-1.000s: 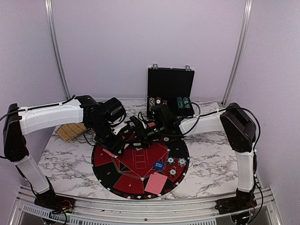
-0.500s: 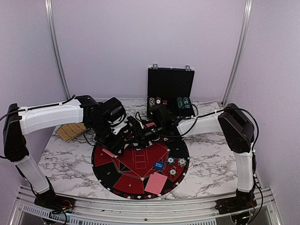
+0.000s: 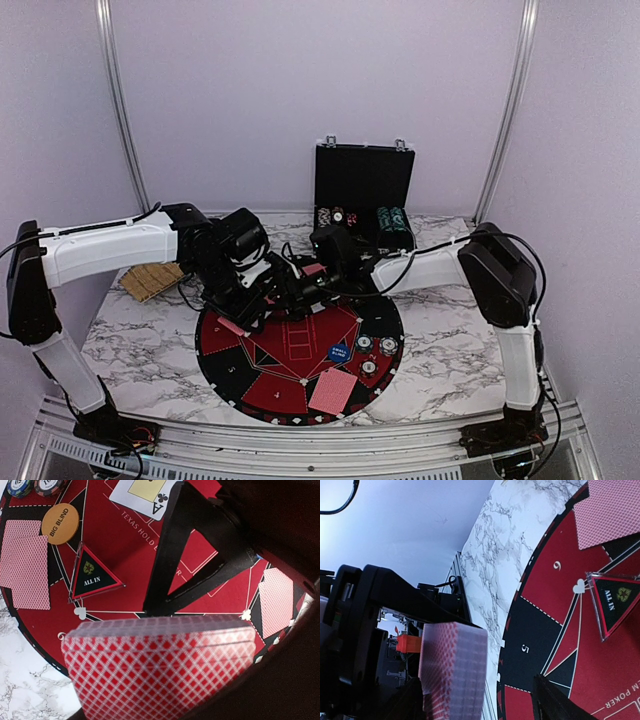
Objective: Distribute texas hold em gaming equipment
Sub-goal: Pick up the poker card from the face-down deck piles.
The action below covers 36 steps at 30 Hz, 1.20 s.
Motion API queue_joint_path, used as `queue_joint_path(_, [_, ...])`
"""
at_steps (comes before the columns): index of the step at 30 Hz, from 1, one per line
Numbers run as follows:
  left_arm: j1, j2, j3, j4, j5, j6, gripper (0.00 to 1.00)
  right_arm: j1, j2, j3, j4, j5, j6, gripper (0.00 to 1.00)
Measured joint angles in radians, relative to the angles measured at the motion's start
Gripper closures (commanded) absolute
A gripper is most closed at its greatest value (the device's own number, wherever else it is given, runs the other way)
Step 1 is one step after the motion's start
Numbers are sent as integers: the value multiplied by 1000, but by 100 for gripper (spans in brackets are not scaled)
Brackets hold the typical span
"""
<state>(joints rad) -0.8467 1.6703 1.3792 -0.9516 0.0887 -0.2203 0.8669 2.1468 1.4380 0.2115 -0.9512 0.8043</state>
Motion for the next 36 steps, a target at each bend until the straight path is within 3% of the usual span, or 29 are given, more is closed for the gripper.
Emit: queue_joint_path(36, [0,1,0,-5,0,0,59,-69,-51,-51,20,49,-7,59])
